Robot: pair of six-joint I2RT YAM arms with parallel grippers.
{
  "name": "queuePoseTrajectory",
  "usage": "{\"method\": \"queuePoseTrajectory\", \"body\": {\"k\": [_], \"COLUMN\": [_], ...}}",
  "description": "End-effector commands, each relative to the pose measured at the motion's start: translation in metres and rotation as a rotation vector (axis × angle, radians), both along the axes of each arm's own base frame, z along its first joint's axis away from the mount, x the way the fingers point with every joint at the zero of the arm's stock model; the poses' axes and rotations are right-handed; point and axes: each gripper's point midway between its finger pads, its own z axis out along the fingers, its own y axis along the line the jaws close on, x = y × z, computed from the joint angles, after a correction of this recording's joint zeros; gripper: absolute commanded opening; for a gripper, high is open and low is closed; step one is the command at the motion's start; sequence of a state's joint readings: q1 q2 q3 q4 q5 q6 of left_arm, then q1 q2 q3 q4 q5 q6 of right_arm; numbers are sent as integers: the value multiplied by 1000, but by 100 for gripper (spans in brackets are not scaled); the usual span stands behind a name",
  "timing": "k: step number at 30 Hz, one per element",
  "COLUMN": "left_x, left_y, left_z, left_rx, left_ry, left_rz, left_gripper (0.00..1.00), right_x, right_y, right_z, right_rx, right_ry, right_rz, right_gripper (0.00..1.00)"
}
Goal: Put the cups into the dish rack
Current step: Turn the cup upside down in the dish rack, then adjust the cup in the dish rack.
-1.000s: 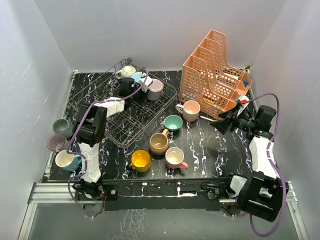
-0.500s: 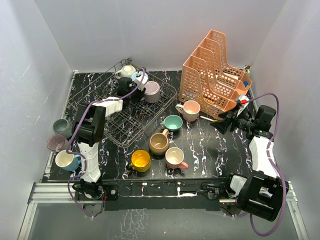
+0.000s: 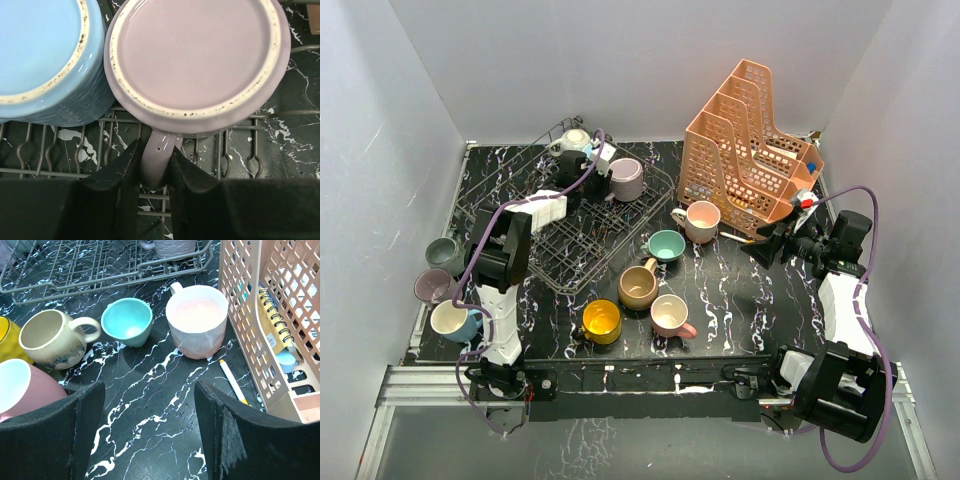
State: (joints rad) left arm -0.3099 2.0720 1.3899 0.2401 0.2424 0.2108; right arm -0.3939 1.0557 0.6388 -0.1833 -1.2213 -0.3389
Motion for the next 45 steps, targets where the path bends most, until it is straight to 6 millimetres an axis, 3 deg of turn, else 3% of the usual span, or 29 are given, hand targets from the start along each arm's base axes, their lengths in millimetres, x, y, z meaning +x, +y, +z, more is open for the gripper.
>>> {"method": "queuePoseTrajectory", "body": {"k": [1, 5, 11, 18, 25, 35, 39, 43, 45], "left_x": [18, 14, 9, 7, 8, -18, -39, -59, -67], "left_y": [-11, -18, -22, -20, -9, 3, 6, 6, 3], "left_z": [49, 43, 37, 42, 73, 107, 107, 101, 92], "left_rx": [-91, -103, -98, -84, -61, -132, -191, -265, -295], "left_ry": [-75, -38, -14, -15, -61, -32, 39, 133, 200], "left_rz": [9, -10, -16, -14, 35, 118, 157, 190, 190], "left_gripper": [18, 20, 30, 39, 45, 49, 45, 14, 5], "right_x": [4, 3, 3, 3, 2, 1, 1, 1, 1], "right_y": [-3, -3, -3, -3, -3, -2, -2, -2, -2], "right_z": [5, 5, 6, 7, 7, 9, 8, 8, 8], "right_rx": [-24, -25, -27, -29, -30, -33, -34, -33, -32], "right_ry": [-44, -44, -48, -51, -54, -60, -60, -60, -57], "right_rz": [-3, -3, -2, -2, 0, 2, 2, 4, 4], "right_gripper": [74, 74, 74, 74, 74, 74, 74, 74, 74]}}
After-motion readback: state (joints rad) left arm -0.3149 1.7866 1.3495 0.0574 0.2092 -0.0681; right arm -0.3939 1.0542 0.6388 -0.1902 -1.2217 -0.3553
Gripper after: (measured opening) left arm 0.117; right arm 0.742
